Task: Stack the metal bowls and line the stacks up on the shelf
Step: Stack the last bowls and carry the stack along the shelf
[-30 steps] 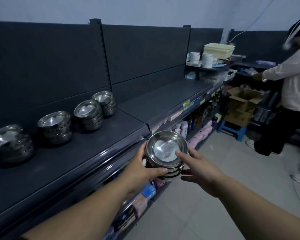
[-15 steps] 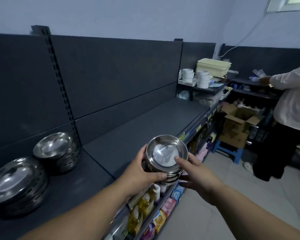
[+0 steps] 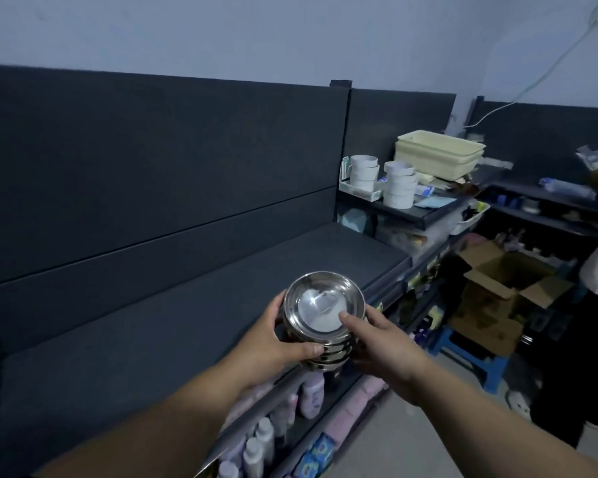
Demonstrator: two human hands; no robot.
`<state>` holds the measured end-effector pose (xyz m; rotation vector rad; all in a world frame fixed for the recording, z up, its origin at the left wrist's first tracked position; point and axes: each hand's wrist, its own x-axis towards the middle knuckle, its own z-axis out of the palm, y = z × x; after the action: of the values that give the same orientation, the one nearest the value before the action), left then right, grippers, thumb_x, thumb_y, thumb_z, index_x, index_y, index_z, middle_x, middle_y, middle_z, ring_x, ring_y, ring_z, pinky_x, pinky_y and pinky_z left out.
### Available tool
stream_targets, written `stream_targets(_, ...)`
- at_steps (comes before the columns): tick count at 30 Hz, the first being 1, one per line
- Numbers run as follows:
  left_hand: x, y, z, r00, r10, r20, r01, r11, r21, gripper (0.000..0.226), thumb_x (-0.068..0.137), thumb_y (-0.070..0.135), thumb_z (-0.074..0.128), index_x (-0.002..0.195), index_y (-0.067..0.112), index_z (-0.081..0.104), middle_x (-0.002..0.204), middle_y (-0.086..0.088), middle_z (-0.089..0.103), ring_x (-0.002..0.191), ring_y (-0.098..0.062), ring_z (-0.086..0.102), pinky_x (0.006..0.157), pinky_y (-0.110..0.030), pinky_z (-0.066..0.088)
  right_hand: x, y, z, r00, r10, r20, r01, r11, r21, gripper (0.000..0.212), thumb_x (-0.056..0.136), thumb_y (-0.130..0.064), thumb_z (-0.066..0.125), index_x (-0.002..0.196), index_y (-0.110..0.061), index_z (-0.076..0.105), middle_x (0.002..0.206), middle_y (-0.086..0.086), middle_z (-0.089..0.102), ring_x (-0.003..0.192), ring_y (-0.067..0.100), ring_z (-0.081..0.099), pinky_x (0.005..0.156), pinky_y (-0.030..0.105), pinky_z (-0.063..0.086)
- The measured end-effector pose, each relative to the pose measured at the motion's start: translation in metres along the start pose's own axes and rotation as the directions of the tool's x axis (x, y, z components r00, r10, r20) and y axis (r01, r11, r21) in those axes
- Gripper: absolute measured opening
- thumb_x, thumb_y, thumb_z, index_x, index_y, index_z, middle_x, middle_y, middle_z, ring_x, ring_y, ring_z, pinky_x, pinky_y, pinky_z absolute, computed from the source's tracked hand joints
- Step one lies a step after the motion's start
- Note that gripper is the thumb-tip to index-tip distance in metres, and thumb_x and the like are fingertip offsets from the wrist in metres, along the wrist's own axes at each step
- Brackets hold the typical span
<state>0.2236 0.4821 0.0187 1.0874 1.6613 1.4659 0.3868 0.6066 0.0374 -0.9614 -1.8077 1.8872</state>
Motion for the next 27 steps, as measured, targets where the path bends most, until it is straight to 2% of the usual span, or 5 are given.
stream_targets(8,0.122,-0.005,0.057,0.995,-0.045,-0.089,0.034,0.993,-0.112,0.096,0.061,0.01,0.089,0.133,0.044,0.037,0.126,0.018,0.057,0.113,0.007,0.056,0.087,-0.016,0.049,0.113,-0.016,-0.097,0.997,0.038,0.073,-0.037,0.999,-0.013,0.05,0.079,-0.05,0.07,0.126,-0.044,0.054,0.117,-0.01,0.07,0.108,0.019,0.067,0.098,0.047,0.051)
stream_targets(14,0.226,-0.031,0.054,0.991,-0.049,-0.121,0.033,0.991,-0.126,0.116,0.042,0.036,0.096,0.141,0.04,0.035,0.129,0.013,0.058,0.123,-0.009,0.054,0.1,-0.042,0.05,0.212,-0.031,-0.126,0.995,0.038,0.089,-0.036,0.999,-0.016,0.046,0.083,-0.047,0.069,0.126,-0.041,0.053,0.114,-0.007,0.071,0.1,0.017,0.07,0.087,0.037,0.056)
stream_targets(19,0.297,-0.036,0.043,0.987,-0.083,-0.141,0.067,0.991,-0.113,0.112,0.043,0.039,0.095,0.138,0.045,0.035,0.13,0.016,0.058,0.123,-0.007,0.054,0.102,-0.039,0.048,0.285,-0.052,-0.14,0.99,0.06,0.127,-0.057,0.998,-0.03,0.047,0.082,-0.042,0.071,0.126,-0.038,0.055,0.118,-0.005,0.07,0.104,0.017,0.069,0.097,0.042,0.052)
stream_targets(22,0.332,-0.035,0.041,0.982,-0.081,-0.171,0.063,0.993,-0.104,0.103,0.049,0.026,0.093,0.135,0.043,0.039,0.127,0.015,0.061,0.12,-0.005,0.056,0.1,-0.035,0.049,0.325,-0.062,-0.147,0.983,0.097,0.153,-0.09,0.995,-0.049,0.039,0.086,-0.039,0.068,0.123,-0.038,0.056,0.114,-0.006,0.072,0.105,0.017,0.068,0.084,0.034,0.056)
stream_targets(27,0.371,-0.042,0.04,0.945,-0.075,-0.317,0.056,0.996,-0.068,0.095,0.054,0.014,0.092,0.13,0.039,0.041,0.118,0.021,0.062,0.108,0.009,0.058,0.082,-0.007,0.046,0.387,-0.071,-0.153,0.956,0.128,0.264,-0.083,0.981,-0.174,0.039,0.082,-0.044,0.07,0.119,-0.045,0.056,0.111,-0.014,0.07,0.105,0.007,0.065,0.088,0.032,0.055)
